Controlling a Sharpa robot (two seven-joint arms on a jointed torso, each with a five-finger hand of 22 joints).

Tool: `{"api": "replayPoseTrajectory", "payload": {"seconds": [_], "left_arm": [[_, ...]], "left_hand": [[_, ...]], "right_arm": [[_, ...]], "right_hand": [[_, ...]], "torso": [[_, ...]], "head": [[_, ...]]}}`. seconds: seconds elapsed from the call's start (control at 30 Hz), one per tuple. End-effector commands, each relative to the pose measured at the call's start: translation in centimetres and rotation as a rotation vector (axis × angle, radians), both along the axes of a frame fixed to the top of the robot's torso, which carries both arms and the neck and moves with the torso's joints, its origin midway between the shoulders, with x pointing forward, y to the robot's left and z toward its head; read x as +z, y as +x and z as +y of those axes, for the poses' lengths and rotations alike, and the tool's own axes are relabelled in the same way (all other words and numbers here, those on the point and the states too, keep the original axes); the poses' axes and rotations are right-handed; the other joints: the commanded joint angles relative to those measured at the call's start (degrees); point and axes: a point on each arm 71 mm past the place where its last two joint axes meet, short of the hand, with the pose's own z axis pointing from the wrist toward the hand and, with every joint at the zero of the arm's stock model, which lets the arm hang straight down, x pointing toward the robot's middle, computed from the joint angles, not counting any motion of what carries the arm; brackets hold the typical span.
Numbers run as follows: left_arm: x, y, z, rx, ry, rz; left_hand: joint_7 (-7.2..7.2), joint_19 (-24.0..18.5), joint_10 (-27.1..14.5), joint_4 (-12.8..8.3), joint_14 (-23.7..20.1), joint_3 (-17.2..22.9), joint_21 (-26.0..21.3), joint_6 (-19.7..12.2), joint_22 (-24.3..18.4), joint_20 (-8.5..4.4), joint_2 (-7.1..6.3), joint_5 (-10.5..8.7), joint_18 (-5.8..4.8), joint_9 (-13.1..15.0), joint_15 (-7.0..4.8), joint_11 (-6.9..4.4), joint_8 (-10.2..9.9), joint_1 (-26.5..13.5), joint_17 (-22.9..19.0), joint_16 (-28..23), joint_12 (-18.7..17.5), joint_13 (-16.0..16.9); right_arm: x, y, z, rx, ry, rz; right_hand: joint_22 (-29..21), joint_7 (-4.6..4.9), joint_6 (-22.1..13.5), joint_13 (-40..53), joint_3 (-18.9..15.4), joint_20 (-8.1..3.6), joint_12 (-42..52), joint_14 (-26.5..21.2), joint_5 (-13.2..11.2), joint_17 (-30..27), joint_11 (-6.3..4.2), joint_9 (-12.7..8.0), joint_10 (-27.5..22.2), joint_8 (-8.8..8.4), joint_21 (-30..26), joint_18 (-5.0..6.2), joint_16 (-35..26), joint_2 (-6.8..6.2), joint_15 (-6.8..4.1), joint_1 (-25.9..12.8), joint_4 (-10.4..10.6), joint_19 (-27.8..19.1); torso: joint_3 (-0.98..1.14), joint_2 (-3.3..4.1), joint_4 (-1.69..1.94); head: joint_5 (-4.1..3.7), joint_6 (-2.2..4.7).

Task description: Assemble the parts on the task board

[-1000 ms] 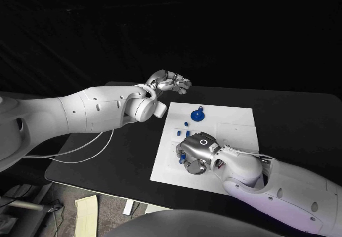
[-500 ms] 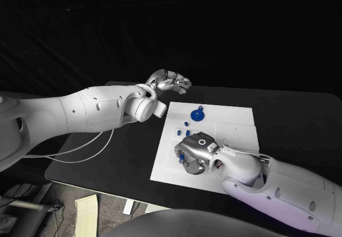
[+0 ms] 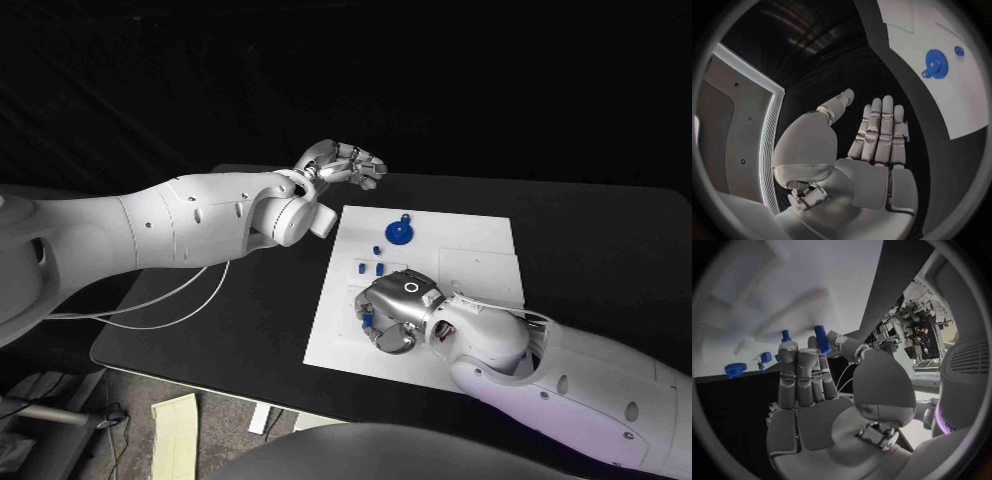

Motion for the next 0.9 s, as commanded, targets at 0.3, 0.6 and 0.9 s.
{"api": "replayPoseTrajectory", "payload": {"seconds": [0.3,0.6,0.9], "left_arm": [[0.18,0.02,-0.17,-0.013,-0.010,-0.002],[0.18,0.02,-0.13,-0.013,-0.010,-0.002],[0.17,0.02,-0.08,-0.012,-0.010,-0.001]], "left_hand": [[-0.05,0.45,-0.38,0.38,0.03,0.04,-0.22,-0.35,0.08,0.11,-0.08,0.11,0.32,-0.06,0.34,-0.04,0.26,-0.69,0.12,-0.28,0.01,-0.09],[-0.04,0.45,-0.46,0.42,-0.03,0.03,-0.27,-0.39,0.11,0.11,-0.13,0.11,0.33,-0.09,0.36,-0.02,0.26,-0.70,0.19,-0.38,-0.02,-0.11],[-0.04,0.45,-0.49,0.43,-0.05,0.03,-0.29,-0.41,0.13,0.12,-0.14,0.11,0.34,-0.10,0.37,-0.01,0.26,-0.69,0.23,-0.44,-0.03,-0.12]], "right_arm": [[-0.25,-0.04,-0.22,-0.006,0.021,0.030],[0.05,-0.07,-0.33,-0.013,0.064,0.031],[0.66,-0.02,-0.85,-0.033,0.152,0.025]], "right_hand": [[0.70,0.99,-2.31,-0.71,-4.01,-0.48,-1.43,0.02,-0.36,-0.03,0.61,-0.51,-2.76,-1.33,0.11,3.98,0.08,-0.85,1.31,-1.58,-0.28,-0.44],[0.57,1.05,-2.45,-0.87,-4.28,-0.57,-1.51,-0.07,-0.39,-0.08,0.67,-0.57,-2.91,-1.44,-0.10,3.98,0.09,-0.79,1.37,-1.11,-0.07,-0.53],[0.36,1.99,-4.59,-1.87,-5.38,-0.67,-2.75,-0.17,-0.32,-0.23,1.47,-1.23,-5.16,-2.68,-0.45,3.98,0.15,-2.22,2.14,-1.12,0.65,-0.52]], "torso": [[0.02,0.00,0.00],[0.01,0.00,0.01],[0.00,0.01,0.02]], "head": [[-0.02,0.00],[-0.09,0.03],[-0.17,0.26]]}}
